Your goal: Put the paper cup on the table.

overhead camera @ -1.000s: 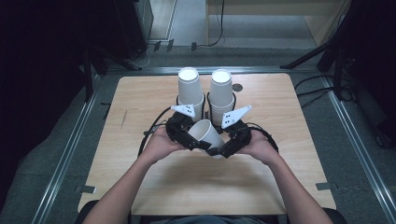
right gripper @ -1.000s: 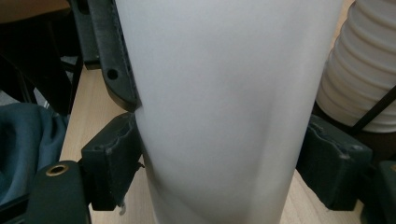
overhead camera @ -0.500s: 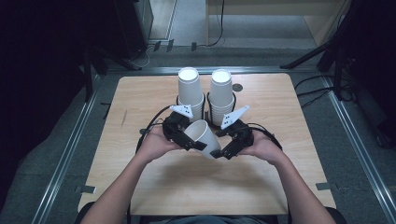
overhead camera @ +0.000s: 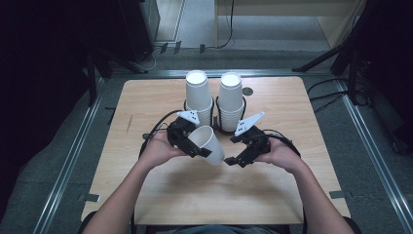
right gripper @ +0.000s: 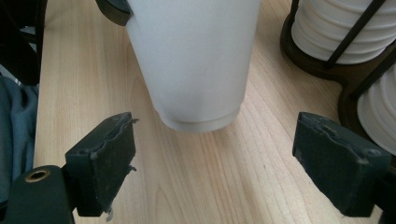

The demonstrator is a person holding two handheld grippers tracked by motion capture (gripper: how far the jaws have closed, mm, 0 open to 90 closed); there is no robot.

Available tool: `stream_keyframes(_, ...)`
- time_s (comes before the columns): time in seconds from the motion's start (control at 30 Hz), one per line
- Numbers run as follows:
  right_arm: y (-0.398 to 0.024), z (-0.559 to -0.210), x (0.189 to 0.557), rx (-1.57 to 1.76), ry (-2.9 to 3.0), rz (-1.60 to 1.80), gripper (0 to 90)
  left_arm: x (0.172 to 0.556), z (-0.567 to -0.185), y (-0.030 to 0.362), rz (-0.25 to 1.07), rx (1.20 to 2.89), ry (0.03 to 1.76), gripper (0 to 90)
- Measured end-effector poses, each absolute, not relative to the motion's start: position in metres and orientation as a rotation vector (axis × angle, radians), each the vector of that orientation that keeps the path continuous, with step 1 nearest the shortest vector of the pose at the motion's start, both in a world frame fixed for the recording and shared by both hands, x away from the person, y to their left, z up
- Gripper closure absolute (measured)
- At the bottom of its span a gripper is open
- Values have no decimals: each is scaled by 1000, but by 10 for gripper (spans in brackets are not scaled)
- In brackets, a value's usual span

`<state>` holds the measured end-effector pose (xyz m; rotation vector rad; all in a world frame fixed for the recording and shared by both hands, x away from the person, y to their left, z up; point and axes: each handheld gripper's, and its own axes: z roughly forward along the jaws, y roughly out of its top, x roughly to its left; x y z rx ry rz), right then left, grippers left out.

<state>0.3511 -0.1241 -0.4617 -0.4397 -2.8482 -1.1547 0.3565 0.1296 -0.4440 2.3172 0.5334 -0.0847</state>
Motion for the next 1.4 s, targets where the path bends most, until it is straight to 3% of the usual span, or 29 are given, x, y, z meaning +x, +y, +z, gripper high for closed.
stream_keyframes(0.77,-146,-469,356,-560,-2876,-1196,140,360,-456,140,-26,2451,563,106)
stream_keyframes(1.4,-160,-473,366,-647,-2864,-1215,141,364,-453,164,4,2441,626,100)
